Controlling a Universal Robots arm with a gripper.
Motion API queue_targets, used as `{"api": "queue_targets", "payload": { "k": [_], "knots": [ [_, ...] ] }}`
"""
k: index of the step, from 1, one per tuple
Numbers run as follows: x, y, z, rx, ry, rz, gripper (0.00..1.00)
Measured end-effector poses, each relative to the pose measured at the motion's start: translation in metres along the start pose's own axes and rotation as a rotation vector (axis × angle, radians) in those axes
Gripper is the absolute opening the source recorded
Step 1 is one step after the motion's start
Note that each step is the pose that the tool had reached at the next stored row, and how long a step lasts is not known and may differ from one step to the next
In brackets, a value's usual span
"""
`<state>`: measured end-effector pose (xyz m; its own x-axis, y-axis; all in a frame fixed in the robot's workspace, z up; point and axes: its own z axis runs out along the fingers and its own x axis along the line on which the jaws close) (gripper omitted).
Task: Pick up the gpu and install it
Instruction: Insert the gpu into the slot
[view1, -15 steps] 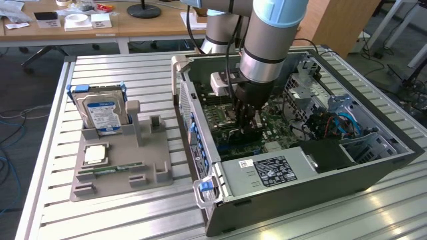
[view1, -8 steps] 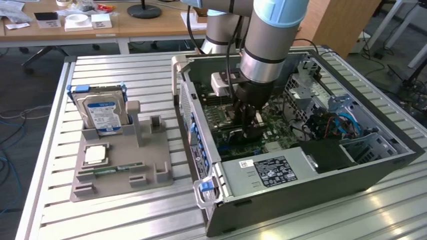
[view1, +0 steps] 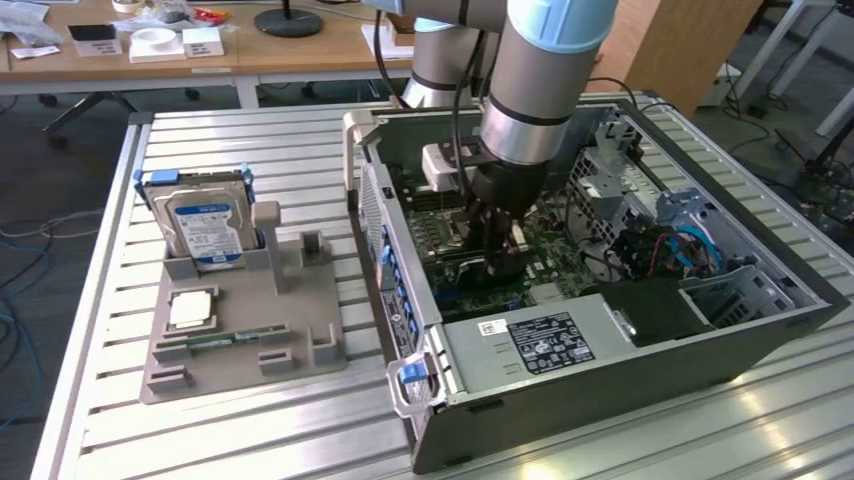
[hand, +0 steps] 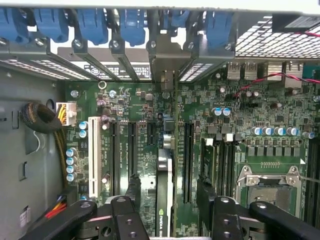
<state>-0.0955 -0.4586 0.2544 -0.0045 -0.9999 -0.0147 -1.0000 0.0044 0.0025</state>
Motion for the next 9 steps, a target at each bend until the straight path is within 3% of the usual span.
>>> {"api": "queue_targets", "payload": {
  "k": [9],
  "knots": [
    [0.000,0.0001,-0.0241,0.0000,-0.0001,0.000,0.57]
  ]
}}
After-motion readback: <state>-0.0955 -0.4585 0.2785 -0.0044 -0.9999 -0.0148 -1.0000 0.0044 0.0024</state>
